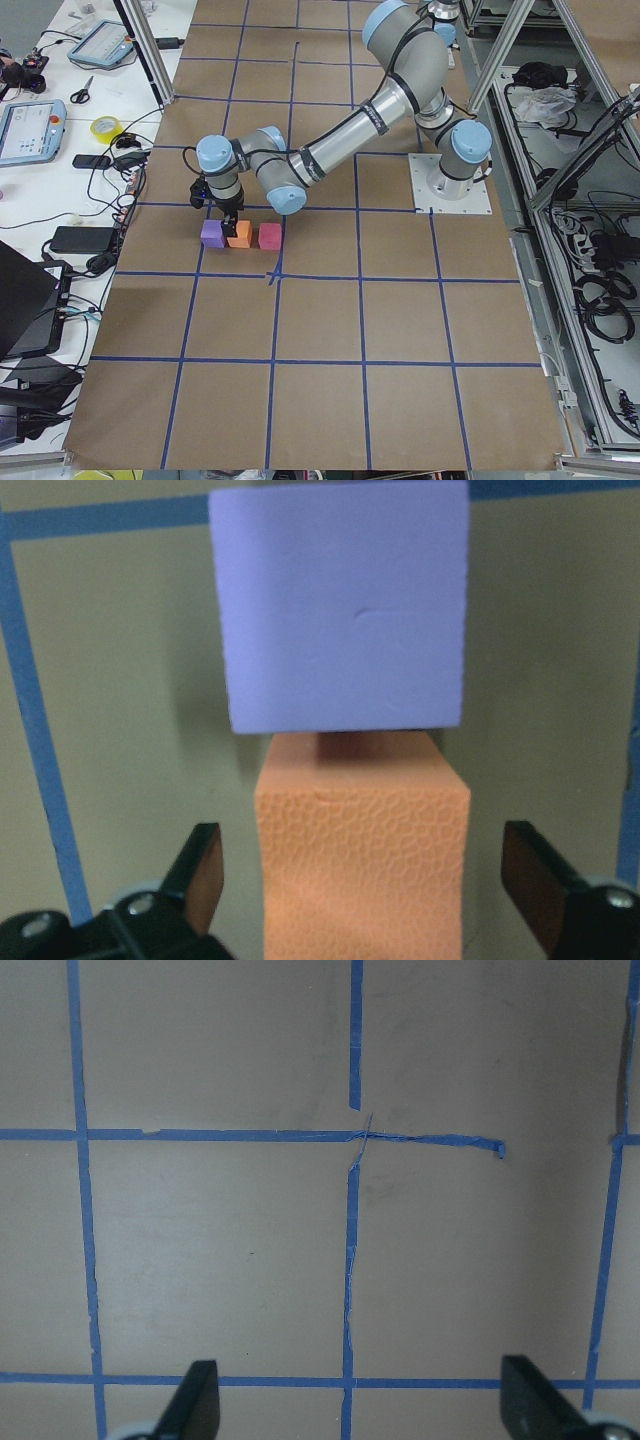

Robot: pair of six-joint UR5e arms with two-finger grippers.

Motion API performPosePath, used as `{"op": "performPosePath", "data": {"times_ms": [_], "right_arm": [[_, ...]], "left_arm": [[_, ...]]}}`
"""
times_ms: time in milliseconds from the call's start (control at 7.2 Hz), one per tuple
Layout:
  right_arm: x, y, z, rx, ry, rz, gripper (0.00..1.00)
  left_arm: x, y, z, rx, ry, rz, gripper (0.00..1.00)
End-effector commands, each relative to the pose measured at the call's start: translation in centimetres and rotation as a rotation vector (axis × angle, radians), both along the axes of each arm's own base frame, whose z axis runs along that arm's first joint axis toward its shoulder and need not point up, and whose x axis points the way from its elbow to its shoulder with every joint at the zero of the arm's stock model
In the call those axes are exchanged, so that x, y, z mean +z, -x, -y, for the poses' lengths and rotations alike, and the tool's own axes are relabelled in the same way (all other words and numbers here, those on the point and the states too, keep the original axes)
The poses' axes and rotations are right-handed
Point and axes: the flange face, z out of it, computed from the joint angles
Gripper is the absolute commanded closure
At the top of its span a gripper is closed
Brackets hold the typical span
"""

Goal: Arrange blocks in a line

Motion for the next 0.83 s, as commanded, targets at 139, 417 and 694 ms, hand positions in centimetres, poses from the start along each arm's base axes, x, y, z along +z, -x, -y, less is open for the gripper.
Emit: {"op": "performPosePath", "data": {"times_ms": [139,417,694], "right_arm": [[0.1,0.0,-0.1,-0.002,0.002,0.001,0.00],[0.3,0.4,-0.1,-0.010,-0.003,0.000,0.00],[0.9,0.6,0.1,-0.013,0.023,0.004,0.00]], "left_arm": [[16.1,4.0,-7.3,0.005,-0.077,-0.030,0.00],[23.3,7.0,-12.7,0.021,-0.069,-0.022,0.00],[26.7,12.8,-14.5,-0.005,-0.036,-0.010,0.00]]}}
